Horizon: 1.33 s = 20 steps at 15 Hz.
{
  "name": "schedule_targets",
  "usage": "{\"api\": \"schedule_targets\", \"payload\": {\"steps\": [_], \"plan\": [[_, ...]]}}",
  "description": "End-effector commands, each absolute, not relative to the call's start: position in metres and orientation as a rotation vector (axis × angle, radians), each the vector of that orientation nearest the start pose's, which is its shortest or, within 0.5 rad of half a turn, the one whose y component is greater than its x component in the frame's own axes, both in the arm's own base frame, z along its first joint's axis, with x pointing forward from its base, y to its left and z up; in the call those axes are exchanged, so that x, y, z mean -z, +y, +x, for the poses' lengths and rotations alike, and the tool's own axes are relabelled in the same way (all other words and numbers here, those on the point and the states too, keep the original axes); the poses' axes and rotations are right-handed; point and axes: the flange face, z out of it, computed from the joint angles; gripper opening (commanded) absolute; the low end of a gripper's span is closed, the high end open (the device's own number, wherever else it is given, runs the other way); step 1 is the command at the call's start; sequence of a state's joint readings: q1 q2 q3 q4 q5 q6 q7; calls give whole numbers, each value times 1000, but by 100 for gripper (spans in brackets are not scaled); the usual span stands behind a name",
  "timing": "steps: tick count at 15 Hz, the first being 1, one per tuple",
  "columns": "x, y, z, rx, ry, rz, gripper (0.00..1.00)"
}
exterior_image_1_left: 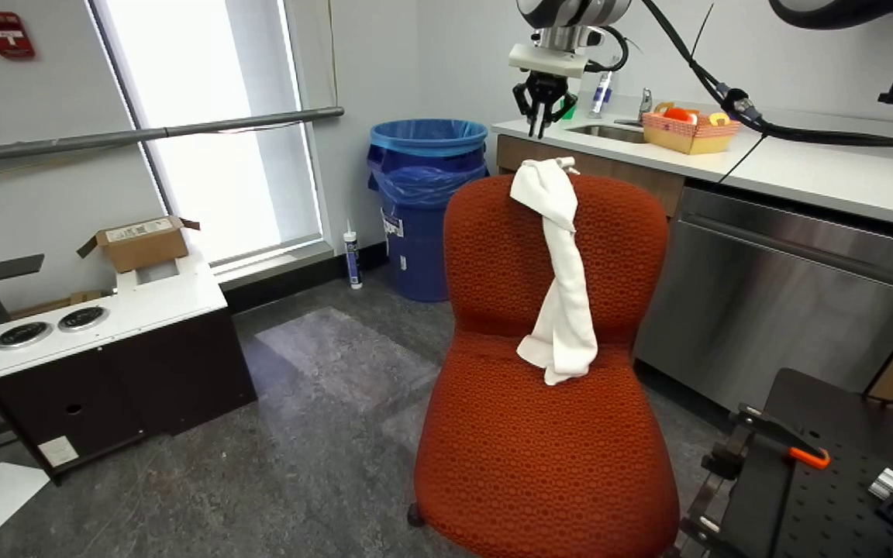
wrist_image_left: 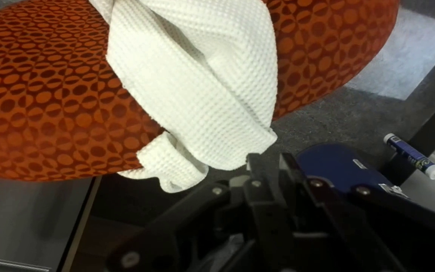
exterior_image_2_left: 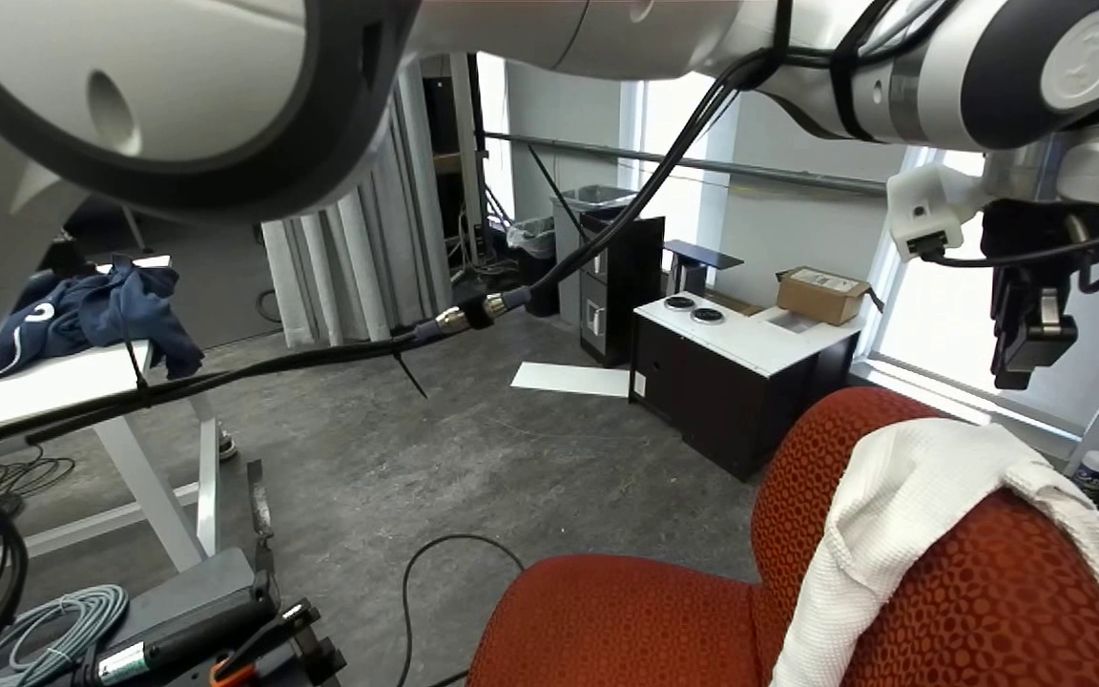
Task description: Put the white towel on the seat of the chair
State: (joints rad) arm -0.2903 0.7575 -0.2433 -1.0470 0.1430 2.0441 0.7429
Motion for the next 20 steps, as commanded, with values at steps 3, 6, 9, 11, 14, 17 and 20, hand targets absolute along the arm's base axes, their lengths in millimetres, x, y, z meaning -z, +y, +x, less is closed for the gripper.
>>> {"api": "schedule_targets", "payload": {"steps": [3,6,9,11,14,17,20], "plan": [[-428,-336,713,420,1726,-2597,58],[-406,-336,716,389,1715,-2647,83],[-382,-337,717,327,1708,-2706,100],[-367,-339,717,271,1692,-2755,100],[-349,-340,717,205,1660,-2832,100],[-336,-341,718,175,1623,-2889,95],[-337,-342,720,199,1597,-2906,68]]}}
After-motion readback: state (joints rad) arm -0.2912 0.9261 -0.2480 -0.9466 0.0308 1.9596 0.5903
